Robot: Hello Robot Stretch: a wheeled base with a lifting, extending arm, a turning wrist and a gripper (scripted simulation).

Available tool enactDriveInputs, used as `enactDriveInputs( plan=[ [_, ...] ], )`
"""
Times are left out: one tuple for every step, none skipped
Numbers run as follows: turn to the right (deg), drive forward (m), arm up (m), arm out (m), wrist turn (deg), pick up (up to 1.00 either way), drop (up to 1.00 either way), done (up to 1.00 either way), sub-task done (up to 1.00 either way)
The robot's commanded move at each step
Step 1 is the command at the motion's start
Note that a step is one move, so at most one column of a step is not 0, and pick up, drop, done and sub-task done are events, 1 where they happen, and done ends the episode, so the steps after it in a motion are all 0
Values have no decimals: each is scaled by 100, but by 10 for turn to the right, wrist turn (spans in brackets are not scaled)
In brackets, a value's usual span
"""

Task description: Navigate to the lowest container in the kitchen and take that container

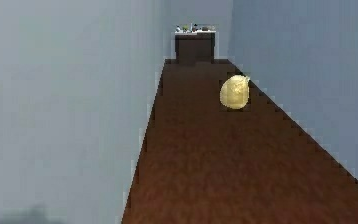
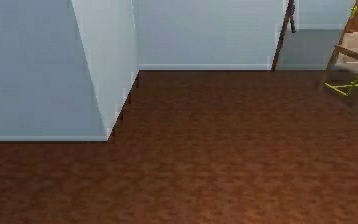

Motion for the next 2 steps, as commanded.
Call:
enactDriveInputs(
  plan=[
    [0,100,0,0,0,0,0,0,0],
    [0,100,0,0,0,0,0,0,0]
  ],
)
